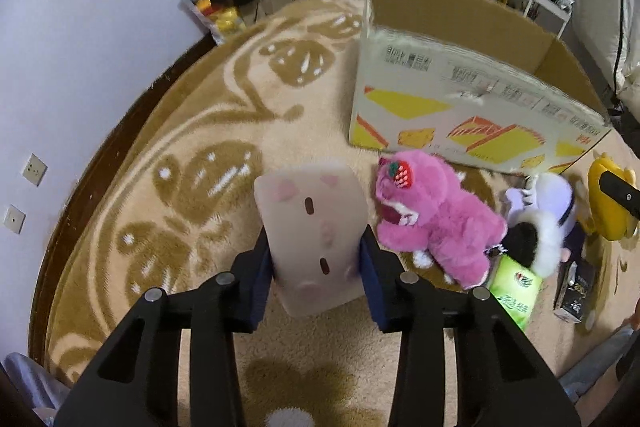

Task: Organize soft objects
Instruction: 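Grasp the pink cylinder plush with left tool while right tool grasps yellow bear plush, then carry both plushes over the box and release them inside with both tools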

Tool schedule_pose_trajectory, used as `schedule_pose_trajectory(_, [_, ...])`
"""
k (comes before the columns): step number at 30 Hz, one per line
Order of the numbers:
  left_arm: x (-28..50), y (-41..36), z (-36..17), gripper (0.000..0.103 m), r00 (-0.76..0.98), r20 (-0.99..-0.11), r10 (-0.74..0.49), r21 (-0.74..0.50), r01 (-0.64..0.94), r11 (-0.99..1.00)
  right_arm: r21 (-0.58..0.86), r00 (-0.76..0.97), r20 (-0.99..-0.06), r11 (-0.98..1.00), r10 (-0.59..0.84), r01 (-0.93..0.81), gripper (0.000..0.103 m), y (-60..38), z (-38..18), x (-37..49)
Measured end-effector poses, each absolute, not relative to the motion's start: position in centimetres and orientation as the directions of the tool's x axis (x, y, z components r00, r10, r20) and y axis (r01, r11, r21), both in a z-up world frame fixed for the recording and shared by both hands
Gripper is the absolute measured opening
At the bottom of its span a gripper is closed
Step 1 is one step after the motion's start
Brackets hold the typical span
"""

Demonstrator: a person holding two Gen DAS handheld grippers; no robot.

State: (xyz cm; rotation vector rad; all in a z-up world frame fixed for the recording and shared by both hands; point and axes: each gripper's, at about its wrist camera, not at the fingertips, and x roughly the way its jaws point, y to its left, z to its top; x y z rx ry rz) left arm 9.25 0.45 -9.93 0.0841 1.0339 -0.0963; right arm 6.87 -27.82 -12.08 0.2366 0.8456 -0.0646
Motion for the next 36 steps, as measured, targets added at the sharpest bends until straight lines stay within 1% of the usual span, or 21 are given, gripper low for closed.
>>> schedule_pose_trajectory(4, [8.1,0.4,-8.6,0.038,0.555,-0.831,-0.037,0.04,0.126,0.991,0.155,0.718,-0.695,0.981,0.024,0.118,0.069,-26.8,-10.0,5.5])
schedule_pose_trajectory(7, [7.1,0.2,-7.2,0.039,0.607,-0.793,-0.054,0.042,0.142,0.989,0.137,0.757,-0.653,0.986,0.017,0.096,0.069,-26.2,-8.7,4.5])
schedule_pose_trajectory(13, [5.0,-0.6,-3.8,0.039,0.74,-0.671,-0.045,0.099,0.149,0.984,0.07,0.846,-0.533,0.997,0.004,0.039,0.069,-24.8,-6.1,2.8])
schedule_pose_trajectory(17, [4.4,-0.7,-1.9,0.039,0.791,-0.61,-0.049,0.113,0.148,0.982,0.036,0.876,-0.482,0.999,-0.01,0.031,0.069,-24.2,-5.0,2.2])
schedule_pose_trajectory(22, [3.7,-1.1,0.5,0.039,0.838,-0.539,-0.084,0.113,0.17,0.979,0.023,0.897,-0.443,0.999,-0.011,0.024,0.069,-24.0,-3.6,2.1])
schedule_pose_trajectory(28, [4.0,-1.8,2.3,0.039,0.861,-0.496,-0.112,0.112,0.191,0.975,-0.025,0.919,-0.393,1.0,-0.009,-0.001,0.069,-23.1,-1.5,2.4])
schedule_pose_trajectory(33, [5.2,-2.4,3.1,0.039,0.87,-0.477,-0.124,0.117,0.203,0.972,-0.04,0.927,-0.376,0.999,-0.008,-0.007,0.069,-22.7,-0.7,3.7])
schedule_pose_trajectory(36, [6.4,-2.7,3.2,0.039,0.866,-0.48,-0.139,0.105,0.214,0.971,-0.02,0.929,-0.37,1.0,0.008,-0.017,0.069,-22.9,-0.3,4.7])
